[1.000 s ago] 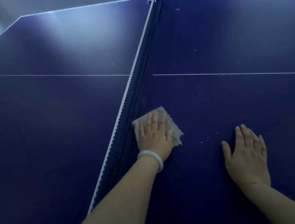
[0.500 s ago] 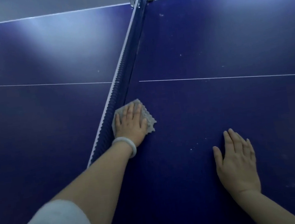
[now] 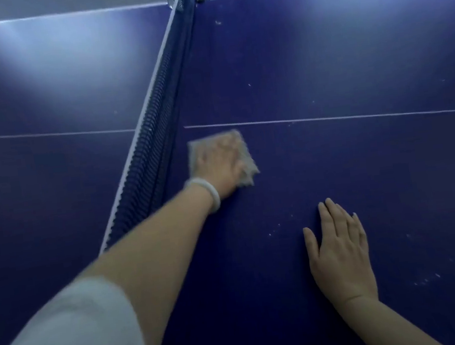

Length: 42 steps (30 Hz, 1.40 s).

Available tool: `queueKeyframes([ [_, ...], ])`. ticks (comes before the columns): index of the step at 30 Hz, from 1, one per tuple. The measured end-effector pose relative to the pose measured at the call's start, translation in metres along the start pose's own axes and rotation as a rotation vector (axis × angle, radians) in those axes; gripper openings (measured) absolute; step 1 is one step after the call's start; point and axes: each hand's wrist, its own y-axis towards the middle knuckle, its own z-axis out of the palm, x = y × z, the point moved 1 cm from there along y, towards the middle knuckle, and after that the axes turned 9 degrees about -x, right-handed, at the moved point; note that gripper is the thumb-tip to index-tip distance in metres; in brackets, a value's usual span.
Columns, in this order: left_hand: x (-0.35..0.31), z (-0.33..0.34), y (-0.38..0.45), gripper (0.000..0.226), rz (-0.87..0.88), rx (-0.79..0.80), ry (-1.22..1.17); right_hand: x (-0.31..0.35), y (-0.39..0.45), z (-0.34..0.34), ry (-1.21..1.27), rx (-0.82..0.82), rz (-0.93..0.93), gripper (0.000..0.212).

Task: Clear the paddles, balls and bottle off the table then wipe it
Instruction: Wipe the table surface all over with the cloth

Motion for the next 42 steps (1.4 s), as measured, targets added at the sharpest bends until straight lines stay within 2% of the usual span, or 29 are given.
queueKeyframes([
  [3, -0.028, 0.007, -0.067, 0.064, 0.372, 0.052, -0.043, 0.001, 0.001, -0.003, -0.001, 0.004, 0.013, 0.074],
  [5, -0.008, 0.007, -0.079, 0.062, 0.434, 0.073, -0.034, 0.001, 0.001, -0.003, -0.003, 0.012, 0.01, 0.074],
  [6, 0.007, 0.007, -0.073, 0.061, 0.368, 0.065, -0.027, 0.0, 0.0, -0.003, -0.002, 0.013, 0.01, 0.074],
  [9, 0.051, 0.003, -0.035, 0.061, -0.047, 0.076, -0.029, 0.002, -0.001, -0.004, -0.001, -0.002, 0.019, 0.072],
  [11, 0.06, 0.004, -0.012, 0.06, -0.243, 0.095, -0.061, 0.001, 0.0, -0.003, -0.014, 0.005, 0.014, 0.072],
  [13, 0.046, 0.005, 0.007, 0.061, -0.331, 0.085, -0.124, 0.0, 0.0, -0.002, -0.018, 0.012, 0.01, 0.073],
  [14, 0.03, 0.004, 0.014, 0.061, -0.313, 0.075, -0.125, 0.0, 0.001, -0.002, -0.016, 0.009, 0.011, 0.073],
  [16, -0.014, 0.001, 0.018, 0.06, -0.133, 0.071, -0.086, 0.001, 0.001, -0.003, -0.011, 0.006, 0.016, 0.074],
  [19, -0.07, 0.002, -0.011, 0.057, 0.259, 0.105, -0.097, 0.001, 0.001, -0.004, -0.002, 0.014, 0.026, 0.076],
  [21, -0.07, 0.001, -0.037, 0.057, 0.467, 0.115, -0.11, 0.001, 0.002, -0.005, 0.006, 0.012, 0.031, 0.077],
  [23, -0.044, -0.001, -0.048, 0.059, 0.515, 0.097, -0.068, 0.002, 0.002, -0.006, 0.01, 0.012, 0.034, 0.077],
  [24, -0.025, -0.001, -0.051, 0.059, 0.441, 0.09, -0.031, 0.001, 0.001, -0.006, 0.008, 0.013, 0.031, 0.077],
  [26, 0.015, -0.003, -0.059, 0.059, 0.116, 0.091, 0.016, 0.001, 0.0, -0.005, 0.002, 0.007, 0.028, 0.075],
  [28, 0.036, -0.003, -0.074, 0.057, -0.215, 0.054, -0.052, 0.0, 0.001, -0.005, -0.003, -0.001, 0.032, 0.074],
  [29, 0.035, -0.002, -0.082, 0.057, -0.297, 0.041, -0.088, 0.0, 0.001, -0.004, -0.009, 0.002, 0.031, 0.074],
  [31, 0.007, 0.002, -0.096, 0.058, -0.276, 0.016, -0.11, 0.0, 0.001, -0.004, -0.015, 0.01, 0.025, 0.075],
  [33, -0.036, 0.006, -0.116, 0.061, -0.069, 0.013, -0.109, 0.0, 0.001, -0.006, -0.003, 0.02, 0.021, 0.077],
  [35, -0.073, 0.01, -0.143, 0.062, 0.216, 0.02, -0.079, -0.001, 0.001, -0.007, 0.019, 0.021, 0.029, 0.078],
  [37, -0.076, 0.011, -0.156, 0.061, 0.371, 0.037, -0.053, -0.001, 0.001, -0.006, 0.033, 0.018, 0.029, 0.078],
  [39, -0.052, 0.011, -0.148, 0.061, 0.315, 0.015, -0.018, -0.002, 0.001, -0.005, 0.042, 0.017, 0.033, 0.076],
  [42, 0.0, 0.007, -0.132, 0.059, -0.119, 0.042, -0.007, -0.002, 0.001, -0.003, 0.033, 0.002, 0.029, 0.074],
])
